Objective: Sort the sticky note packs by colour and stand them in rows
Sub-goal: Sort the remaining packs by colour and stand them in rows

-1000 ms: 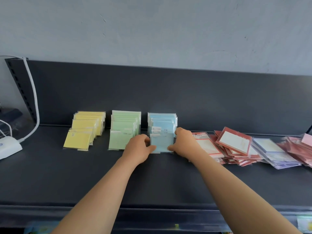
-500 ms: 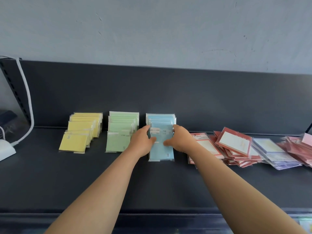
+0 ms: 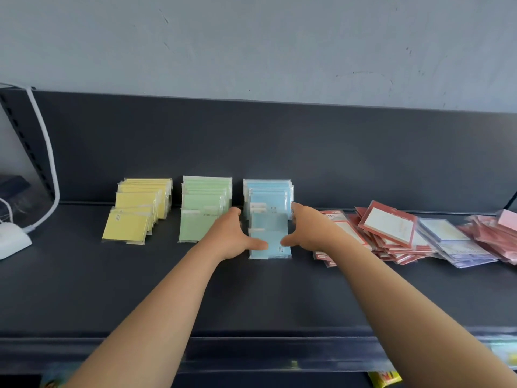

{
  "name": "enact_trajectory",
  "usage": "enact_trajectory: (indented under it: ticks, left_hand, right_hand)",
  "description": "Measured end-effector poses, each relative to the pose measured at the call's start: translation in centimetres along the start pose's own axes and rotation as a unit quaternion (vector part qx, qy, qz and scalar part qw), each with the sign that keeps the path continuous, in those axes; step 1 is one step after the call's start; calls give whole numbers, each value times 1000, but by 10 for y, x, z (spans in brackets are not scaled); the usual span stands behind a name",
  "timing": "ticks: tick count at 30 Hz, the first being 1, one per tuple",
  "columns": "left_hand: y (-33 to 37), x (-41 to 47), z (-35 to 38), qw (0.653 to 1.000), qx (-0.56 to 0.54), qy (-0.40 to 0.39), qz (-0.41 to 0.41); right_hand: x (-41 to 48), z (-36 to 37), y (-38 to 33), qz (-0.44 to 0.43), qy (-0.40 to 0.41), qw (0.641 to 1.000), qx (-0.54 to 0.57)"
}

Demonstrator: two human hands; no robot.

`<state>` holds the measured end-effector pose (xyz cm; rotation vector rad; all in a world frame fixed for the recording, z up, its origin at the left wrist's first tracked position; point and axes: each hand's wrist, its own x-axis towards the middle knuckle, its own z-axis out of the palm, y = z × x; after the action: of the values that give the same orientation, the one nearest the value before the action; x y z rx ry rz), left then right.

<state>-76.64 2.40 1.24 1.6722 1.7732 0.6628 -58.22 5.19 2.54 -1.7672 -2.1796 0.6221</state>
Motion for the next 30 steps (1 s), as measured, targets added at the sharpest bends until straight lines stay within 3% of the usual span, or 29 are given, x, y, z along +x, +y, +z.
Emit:
enact_trajectory:
  ticks: [3, 11, 15, 30]
  left_hand:
    - [-5, -7, 5, 999, 40, -21, -17]
    - [-9, -2, 21, 995, 5, 98, 10]
    - [-7, 2, 25, 992, 11, 125, 19]
    - [-15, 4, 29, 991, -18, 133, 29]
  right_hand:
    - [-14, 10, -3, 3, -15, 1000, -23]
    - [-6, 36, -2, 28, 129, 991, -1]
    - [-1, 43, -5, 43, 158, 986, 7]
    - [-9, 52, -3, 20, 153, 988, 20]
